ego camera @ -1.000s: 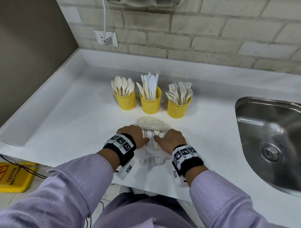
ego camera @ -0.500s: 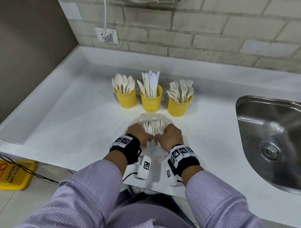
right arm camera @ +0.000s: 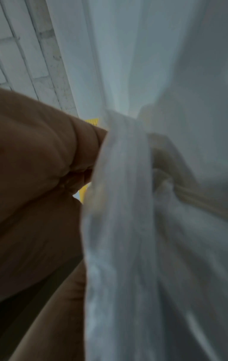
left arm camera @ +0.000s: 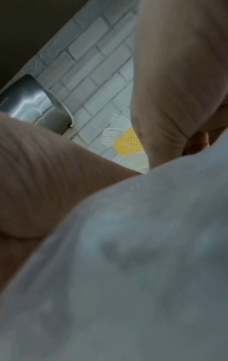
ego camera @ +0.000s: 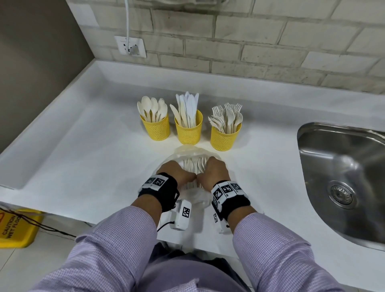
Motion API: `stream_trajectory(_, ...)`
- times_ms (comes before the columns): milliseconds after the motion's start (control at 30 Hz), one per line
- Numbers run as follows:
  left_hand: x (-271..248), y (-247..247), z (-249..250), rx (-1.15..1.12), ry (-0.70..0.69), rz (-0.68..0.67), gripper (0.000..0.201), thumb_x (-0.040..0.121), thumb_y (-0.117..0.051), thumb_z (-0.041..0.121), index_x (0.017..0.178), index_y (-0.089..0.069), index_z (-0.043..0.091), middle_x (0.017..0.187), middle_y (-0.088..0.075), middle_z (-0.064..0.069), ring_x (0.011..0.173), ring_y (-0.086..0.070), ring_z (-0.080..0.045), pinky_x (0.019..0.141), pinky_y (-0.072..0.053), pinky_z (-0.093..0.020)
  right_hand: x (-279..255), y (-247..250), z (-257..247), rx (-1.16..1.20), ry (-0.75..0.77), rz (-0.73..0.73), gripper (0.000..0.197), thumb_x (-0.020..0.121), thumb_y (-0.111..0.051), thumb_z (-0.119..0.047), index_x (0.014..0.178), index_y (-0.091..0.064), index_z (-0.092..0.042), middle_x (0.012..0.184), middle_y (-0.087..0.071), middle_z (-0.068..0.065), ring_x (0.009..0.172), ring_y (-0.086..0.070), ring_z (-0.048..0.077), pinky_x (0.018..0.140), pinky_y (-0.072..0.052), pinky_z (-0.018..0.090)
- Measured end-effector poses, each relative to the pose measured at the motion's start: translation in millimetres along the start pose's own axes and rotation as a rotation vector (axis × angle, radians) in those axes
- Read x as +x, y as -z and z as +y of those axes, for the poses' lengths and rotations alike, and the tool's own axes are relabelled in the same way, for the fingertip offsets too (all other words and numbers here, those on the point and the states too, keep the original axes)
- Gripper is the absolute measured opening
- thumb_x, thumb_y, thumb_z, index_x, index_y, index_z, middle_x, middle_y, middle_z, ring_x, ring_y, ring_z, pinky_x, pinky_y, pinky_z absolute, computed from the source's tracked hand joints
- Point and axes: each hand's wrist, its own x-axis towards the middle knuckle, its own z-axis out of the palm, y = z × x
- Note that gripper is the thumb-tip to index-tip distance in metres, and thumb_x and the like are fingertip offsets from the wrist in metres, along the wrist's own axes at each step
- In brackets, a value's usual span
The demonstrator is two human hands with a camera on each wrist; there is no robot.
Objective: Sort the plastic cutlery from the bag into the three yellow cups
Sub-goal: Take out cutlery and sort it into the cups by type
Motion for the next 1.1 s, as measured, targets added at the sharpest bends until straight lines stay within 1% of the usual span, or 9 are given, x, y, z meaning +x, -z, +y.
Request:
stream_trajectory(100, 2, 1, -2, -0.007, -0.008, 0.007, 0.031, 0.076, -0.077, 0.038, 0.075, -0.063, 0.01, 0.066, -0.065, -0.004, 0.06, -0.061, -0.017, 0.049, -0.041, -0.026, 0, 0, 5, 0.098, 0.018, -0.009, 0.02, 0.081, -0.073, -0.013, 0.079, -0.053, -0.012, 0.082, -0.058, 0.004, 0.081, -0.057, 0.025, 0.055, -0.036, 0.024)
stream_trajectory(200, 0, 4, 0, -0.004, -0.024, -0.017, 0.031, 0.075, -0.076, 0.038, 0.078, -0.067, 0.009, 0.067, -0.069, -0.005, 0.059, -0.064, -0.016, 0.05, -0.045, -0.027, 0, -1, 8, 0.171, 0.044, -0.024, 0.033, 0.08, -0.074, -0.011, 0.063, -0.048, -0.023, 0.067, -0.053, -0.005, 0.075, -0.055, 0.02, 0.049, -0.029, 0.018)
stream_trajectory(333, 1, 4, 2, -0.131, -0.062, -0.046, 0.038, 0.065, -0.069, 0.03, 0.094, -0.073, 0.007, 0.088, -0.076, -0.015, 0.079, -0.073, -0.027, 0.073, -0.063, -0.04, 2, 1, 8, 0.18, 0.048, -0.065, 0.018, 0.084, -0.069, -0.008, 0.077, -0.059, -0.021, 0.089, -0.068, 0.003, 0.092, -0.062, 0.027, 0.063, -0.039, 0.023)
stream_trajectory(433, 4, 4, 1, -0.186, -0.098, -0.1, 0.023, 0.075, -0.074, 0.013, 0.096, -0.074, 0.004, 0.09, -0.075, -0.017, 0.07, -0.068, -0.026, 0.061, -0.055, -0.032, 3, 1, 8, 0.265, 0.05, -0.049, 0.026, 0.082, -0.07, -0.009, 0.108, -0.066, -0.012, 0.102, -0.071, 0.009, 0.104, -0.065, 0.029, 0.08, -0.047, 0.029)
stream_trajectory(533, 7, 6, -2, -0.163, -0.119, -0.112, 0.021, 0.076, -0.082, 0.021, 0.093, -0.076, 0.01, 0.079, -0.072, -0.006, 0.063, -0.063, -0.018, 0.055, -0.047, -0.023, 5, 0, 8, 0.384, 0.022, -0.043, 0.031, 0.075, -0.072, -0.012, 0.105, -0.064, -0.019, 0.093, -0.073, 0.006, 0.097, -0.07, 0.028, 0.088, -0.056, 0.038)
stream_trajectory(667, 9, 7, -3, -0.147, -0.088, -0.142, 0.033, 0.067, -0.087, 0.037, 0.081, -0.075, 0.009, 0.072, -0.07, -0.002, 0.064, -0.062, -0.016, 0.057, -0.044, -0.025, 17, -13, 21, 0.523, 0.048, -0.051, 0.018, 0.059, -0.069, -0.02, 0.074, -0.069, -0.03, 0.063, -0.068, -0.007, 0.072, -0.07, 0.027, 0.079, -0.06, 0.055)
stream_trajectory(800, 9, -1, -2, -0.195, -0.105, -0.113, 0.043, 0.057, -0.093, 0.034, 0.089, -0.077, 0.011, 0.084, -0.074, 0.002, 0.075, -0.067, -0.015, 0.066, -0.052, -0.03, 8, -6, 11, 0.625, 0.055, -0.067, 0.024, 0.06, -0.057, -0.015, 0.062, -0.074, -0.032, 0.058, -0.066, -0.011, 0.068, -0.065, 0.024, 0.074, -0.061, 0.047)
stream_trajectory(967, 6, 0, -2, -0.267, -0.124, -0.089, 0.013, 0.075, -0.074, 0.014, 0.087, -0.075, 0.008, 0.087, -0.073, -0.006, 0.079, -0.064, -0.022, 0.068, -0.048, -0.029, 6, 0, 13, 0.747, -0.022, -0.087, 0.035, 0.082, -0.052, 0.009, 0.077, -0.074, -0.016, 0.079, -0.076, 0.01, 0.074, -0.068, 0.026, 0.076, -0.058, 0.043)
stream_trajectory(1100, -1, 6, -1, -0.376, -0.172, -0.101, 0.008, 0.058, -0.067, 0.014, 0.066, -0.066, 0.013, 0.069, -0.065, -0.006, 0.071, -0.058, -0.024, 0.068, -0.047, -0.037, 6, 11, 15, 0.788, -0.018, -0.034, 0.042, 0.082, -0.05, 0.009, 0.109, -0.063, -0.02, 0.09, -0.072, 0.01, 0.074, -0.066, 0.029, 0.078, -0.06, 0.053)
